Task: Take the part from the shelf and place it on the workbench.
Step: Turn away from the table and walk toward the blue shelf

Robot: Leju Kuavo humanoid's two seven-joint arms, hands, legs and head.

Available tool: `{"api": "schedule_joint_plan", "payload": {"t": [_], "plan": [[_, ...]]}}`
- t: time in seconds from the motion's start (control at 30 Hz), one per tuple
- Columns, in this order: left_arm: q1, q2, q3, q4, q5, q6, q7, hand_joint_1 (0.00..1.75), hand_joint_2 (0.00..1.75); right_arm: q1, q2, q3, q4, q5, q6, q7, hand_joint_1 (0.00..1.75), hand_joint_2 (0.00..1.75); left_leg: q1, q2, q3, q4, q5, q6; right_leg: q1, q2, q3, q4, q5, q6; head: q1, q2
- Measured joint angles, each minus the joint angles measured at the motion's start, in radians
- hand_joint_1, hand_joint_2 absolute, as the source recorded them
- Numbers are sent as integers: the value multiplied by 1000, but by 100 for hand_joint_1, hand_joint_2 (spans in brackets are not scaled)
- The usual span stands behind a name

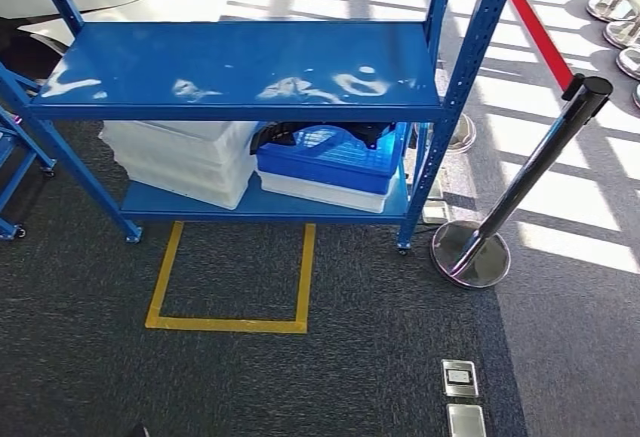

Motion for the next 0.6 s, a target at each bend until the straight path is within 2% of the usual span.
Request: {"api": "schedule_joint_plan", "payload": {"t": [0.03, 0.07, 0.1, 0.13, 0.17, 0.2, 0.23, 0.27, 0.3, 0.37, 0.43, 0.5, 0.53, 0.57, 0.6], "plan": [[0, 0, 0, 0, 0, -3, -3, 0, 0, 1, 0, 0, 0, 0, 1, 0, 0, 175, 3, 8, -30, 65, -27, -5, 0, -14, 0, 0, -1, -1, 0, 0], [0, 0, 0, 0, 0, -6, -5, 0, 0, 1, 0, 0, 0, 0, 2, 0, 0, 175, 7, 12, -51, 109, -39, -9, -1, -27, 0, 0, -2, 0, 0, 0], [0, 1, 1, 0, 0, -8, -7, 0, 0, 1, 0, 0, 0, 0, 2, 0, 0, 175, 11, 15, -57, 120, -32, -13, -2, -39, 0, 1, -3, 1, 0, 0], [1, 1, 1, 0, 0, -12, -10, 0, 0, 1, 0, 0, 0, 0, 2, 0, 0, 175, 14, 20, -44, 94, -9, -17, -4, -50, 2, 2, -5, 4, 0, 0], [1, 1, 1, 0, 0, -16, -13, 0, 0, 0, 1, 0, 0, 0, 3, 0, 0, 175, 17, 32, -13, 34, 26, -19, -5, -60, 5, 3, -8, 8, 0, 0], [1, 2, 1, 0, 0, -20, -17, 0, 0, -1, 1, 0, 0, 1, 3, 0, 0, 175, 17, 53, 22, -33, 54, -22, -6, -69, 9, 4, -12, 14, 0, 0], [0, 2, 1, 0, 0, -23, -19, 0, 0, -1, 1, 0, 0, 1, 3, 0, 0, 175, 15, 72, 50, -90, 73, -20, -5, -78, 11, 6, -16, 21, 0, 0], [0, 2, 1, 0, 0, -27, -21, 0, 0, -1, 1, 0, 0, 1, 3, 0, 0, 175, 12, 87, 67, -126, 81, -15, -2, -85, 14, 7, -19, 27, 1, 0], [0, 2, 1, 0, 0, -30, -23, 0, 0, -2, 1, 0, 0, 2, 3, 0, 0, 175, 7, 93, 70, -136, 78, -9, -1, -93, 16, 7, -21, 33, 2, 0], [4, 2, 2, 0, 0, -35, -27, 0, 0, -6, 1, 0, 0, 3, 4, 0, 0, 175, 5, 78, 68, -139, 80, 9, -3, -105, 22, 5, -24, 44, 3, 0], [7, 2, 2, 0, 0, -37, -29, 0, 0, -10, 1, 0, 0, 5, 4, -1, 0, 175, 6, 64, 68, -142, 83, 24, -7, -78, 15, 34, -53, 53, 4, 0], [5, 2, 3, 0, 0, -40, -29, 0, 0, -10, 1, 0, 1, 6, 4, -1, 0, 175, 6, 48, 68, -144, 85, 34, -8, -36, -32, 141, -116, 55, 6, 0], [4, 1, 3, 0, 0, -41, -29, 0, 0, -9, 1, 0, 1, 6, 4, -1, 0, 175, 4, 38, 68, -144, 85, 37, -7, -27, -65, 211, -146, 54, 6, 0], [4, 1, 3, 0, 0, -43, -29, 0, 0, -7, 1, 0, 1, 6, 4, -1, 0, 175, 2, 27, 68, -144, 85, 39, -6, -23, -93, 267, -162, 53, 6, 0], [5, 1, 3, 0, 0, -43, -29, 0, 0, -5, 1, 0, 1, 6, 4, -1, 0, 175, -1, 15, 69, -143, 85, 40, -5, -21, -107, 291, -158, 50, 6, 0]]}}
